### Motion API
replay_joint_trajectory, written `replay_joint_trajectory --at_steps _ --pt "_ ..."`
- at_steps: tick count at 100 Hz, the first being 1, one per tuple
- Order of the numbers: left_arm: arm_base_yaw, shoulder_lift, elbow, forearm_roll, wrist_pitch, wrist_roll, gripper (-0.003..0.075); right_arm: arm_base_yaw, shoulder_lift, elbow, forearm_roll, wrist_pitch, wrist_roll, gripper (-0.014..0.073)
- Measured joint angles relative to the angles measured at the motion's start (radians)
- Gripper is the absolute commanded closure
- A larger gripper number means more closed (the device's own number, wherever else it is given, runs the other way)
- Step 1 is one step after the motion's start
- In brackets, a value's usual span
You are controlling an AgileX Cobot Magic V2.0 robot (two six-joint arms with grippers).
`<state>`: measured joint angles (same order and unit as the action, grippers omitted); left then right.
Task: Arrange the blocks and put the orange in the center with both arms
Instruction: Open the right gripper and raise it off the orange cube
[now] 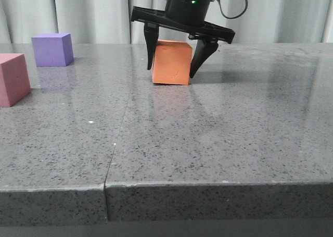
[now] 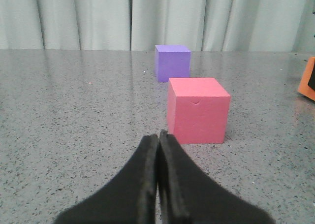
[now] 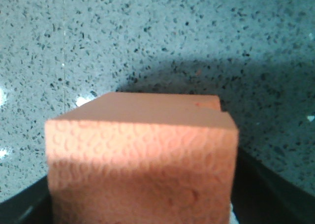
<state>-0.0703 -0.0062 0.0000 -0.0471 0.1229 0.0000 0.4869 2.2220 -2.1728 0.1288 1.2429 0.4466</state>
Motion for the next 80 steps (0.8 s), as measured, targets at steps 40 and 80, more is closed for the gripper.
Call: replay_joint_trajectory --at_steps 40,80 --pt "0.0 0.0 0.0 0.0 0.0 0.0 0.0741 0.0 -0.009 -0.061 0.025 0.0 -0.011 0.0013" --pt "0.0 0.0 0.0 0.0 0.0 0.0 0.0741 0.0 -0.108 -0.061 0.026 0.002 -0.052 0.0026"
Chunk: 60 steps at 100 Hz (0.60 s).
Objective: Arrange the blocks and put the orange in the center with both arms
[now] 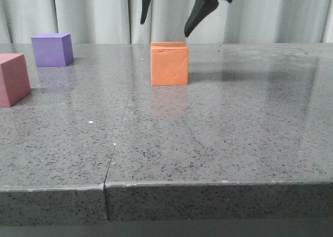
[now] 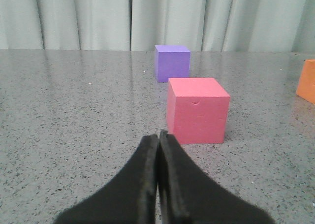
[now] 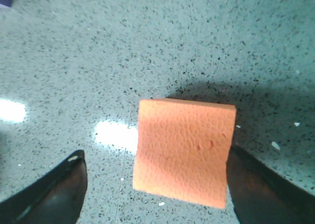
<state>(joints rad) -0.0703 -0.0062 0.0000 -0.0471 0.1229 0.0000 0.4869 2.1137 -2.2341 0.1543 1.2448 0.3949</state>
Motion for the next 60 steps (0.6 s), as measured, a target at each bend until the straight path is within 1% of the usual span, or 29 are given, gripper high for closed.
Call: replay_joint_trajectory --at_steps 5,10,17,29,36,43,48,60 --pt "0.0 0.0 0.0 0.0 0.0 0.0 0.0741 0.0 -0.015 0.0 -0.006 0.0 -0.002 0.0053" --pt "0.0 0.0 0.0 0.0 0.0 0.0 0.0741 0.0 -0.03 -0.002 -0.013 0.002 -0.007 0.0101" --pt "0.0 0.0 0.0 0.0 0.0 0.0 0.0741 0.0 -0.051 -0.002 -0.022 0.004 -0.012 0.0199" --pt "0.0 0.0 0.0 0.0 0.0 0.0 0.0741 0.0 -0.086 -0.002 -0.038 0.005 -0.02 0.0403" --pt "0.0 0.0 0.0 0.0 0.0 0.0 0.0741 0.0 -0.105 -0.002 -0.041 0.006 -0.03 0.0496" --pt "0.0 0.0 0.0 0.0 0.0 0.0 0.0741 0.0 -0.123 -0.002 -0.041 0.008 -0.043 0.0563" --pt "0.0 0.0 0.0 0.0 0.0 0.0 0.0741 0.0 -0.135 -0.002 -0.043 0.01 -0.049 0.0595" --pt "0.0 0.0 0.0 0.0 0.0 0.0 0.0741 0.0 -0.173 0.021 -0.055 0.011 -0.059 0.0629"
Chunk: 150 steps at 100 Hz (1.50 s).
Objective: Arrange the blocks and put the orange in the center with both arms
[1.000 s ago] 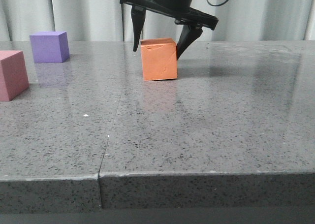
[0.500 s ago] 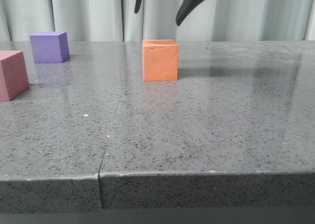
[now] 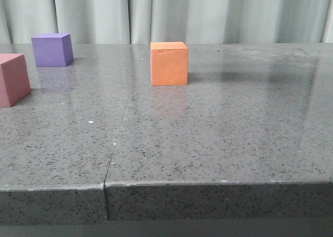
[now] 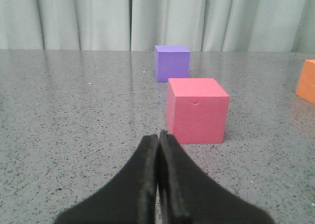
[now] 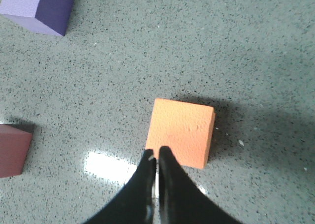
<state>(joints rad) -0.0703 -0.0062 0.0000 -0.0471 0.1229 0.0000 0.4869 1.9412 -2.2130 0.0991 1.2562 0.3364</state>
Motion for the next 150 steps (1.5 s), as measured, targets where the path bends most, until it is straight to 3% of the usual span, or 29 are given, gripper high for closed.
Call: replay_joint_trajectory --at_steps 63,127,150 --pt "0.0 0.0 0.0 0.0 0.0 0.0 0.0741 0.0 -0.392 0.557 -0.084 -0.023 -0.002 0.0631" --pt "0.0 0.0 0.0 0.0 -0.007 0.0 0.0741 0.0 -1.061 1.263 -0.143 -0.489 -0.002 0.0631" --pt "0.0 0.0 0.0 0.0 -0.05 0.0 0.0741 0.0 -1.322 1.478 -0.148 -0.576 -0.002 0.0631"
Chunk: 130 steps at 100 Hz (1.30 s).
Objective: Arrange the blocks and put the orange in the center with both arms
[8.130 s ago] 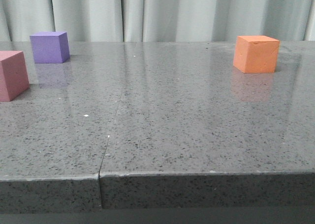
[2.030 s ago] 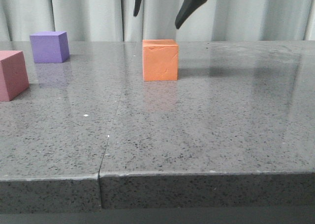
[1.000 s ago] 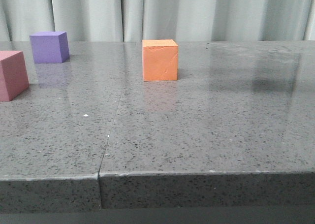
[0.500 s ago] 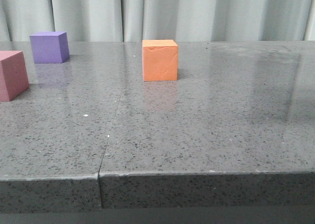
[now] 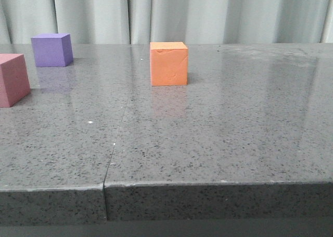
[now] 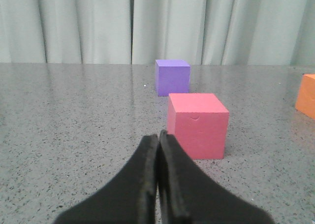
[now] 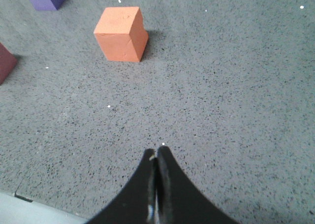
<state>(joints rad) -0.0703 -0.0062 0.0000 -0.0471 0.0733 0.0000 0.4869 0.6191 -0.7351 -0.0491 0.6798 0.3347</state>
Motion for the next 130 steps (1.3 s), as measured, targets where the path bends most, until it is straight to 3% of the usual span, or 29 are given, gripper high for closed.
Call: replay_joint_trajectory --at_steps 25,46,95,107,124,130 --pt "0.0 0.0 -0.025 -0.077 -0.002 0.0 0.0741 0.0 -0.218 0.128 -0.002 -0.016 0.0 0.0631" --pt "0.0 0.041 -0.189 -0.084 0.078 0.0 0.0741 0.0 -0.274 0.155 -0.002 -0.018 0.0 0.0631" --pt "0.0 0.573 -0.683 -0.08 0.406 0.0 0.0724 0.0 -0.274 0.157 -0.002 -0.018 -0.002 0.0631" --pt "0.0 0.693 -0.776 -0.078 0.432 0.0 0.0586 0.0 -0.274 0.157 -0.002 -0.018 -0.002 0.0631" --pt "0.0 0.818 -0.859 -0.077 0.44 0.0 0.0197 0.0 -0.274 0.157 -0.002 -0.018 -0.002 0.0631" --pt "0.0 0.85 -0.878 -0.077 0.44 0.007 0.0101 0.0 -0.274 0.157 -0.002 -0.018 -0.002 0.0631"
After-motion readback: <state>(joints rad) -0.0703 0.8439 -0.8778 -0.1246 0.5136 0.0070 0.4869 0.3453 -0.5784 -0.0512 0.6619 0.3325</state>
